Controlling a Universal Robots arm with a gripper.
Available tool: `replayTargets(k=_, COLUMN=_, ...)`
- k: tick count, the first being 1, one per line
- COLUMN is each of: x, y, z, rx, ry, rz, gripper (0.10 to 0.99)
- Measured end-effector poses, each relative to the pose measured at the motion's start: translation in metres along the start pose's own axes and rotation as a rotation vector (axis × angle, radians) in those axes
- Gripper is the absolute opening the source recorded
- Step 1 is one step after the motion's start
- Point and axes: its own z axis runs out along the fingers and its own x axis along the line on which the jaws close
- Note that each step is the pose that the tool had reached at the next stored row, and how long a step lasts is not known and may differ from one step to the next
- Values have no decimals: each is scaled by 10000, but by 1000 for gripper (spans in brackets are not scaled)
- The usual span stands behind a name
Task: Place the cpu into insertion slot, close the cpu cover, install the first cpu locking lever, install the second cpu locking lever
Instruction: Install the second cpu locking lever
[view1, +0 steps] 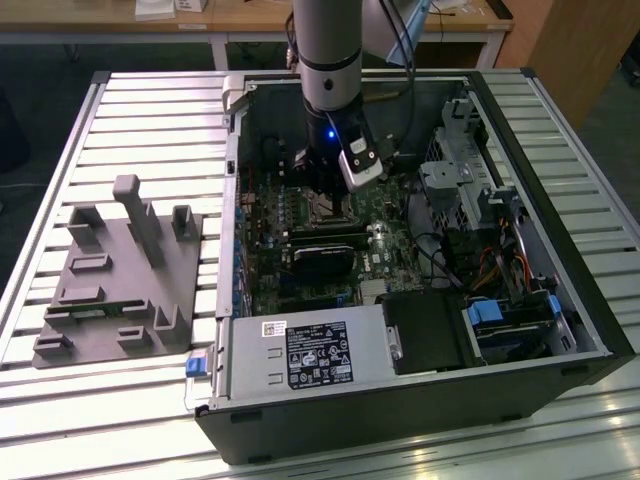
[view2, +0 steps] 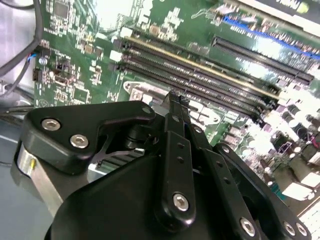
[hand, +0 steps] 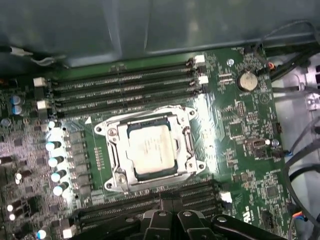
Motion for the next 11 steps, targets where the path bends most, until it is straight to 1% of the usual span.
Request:
replayTargets(k=1, x=-3, y=-14, z=3, rx=-7, ry=20, rz=2, gripper=106)
replayTargets(k=2, x=-4, y=-26, z=7, rx=-14, ry=70, rz=5, gripper=106)
replayTargets(k=6, x=-11, y=-68, z=19, rx=-25, ry=354, rz=18, gripper=106)
replayTargets(k=11, x=-17, y=-111, z=31, rx=-55, ry=749, rz=41, gripper=106)
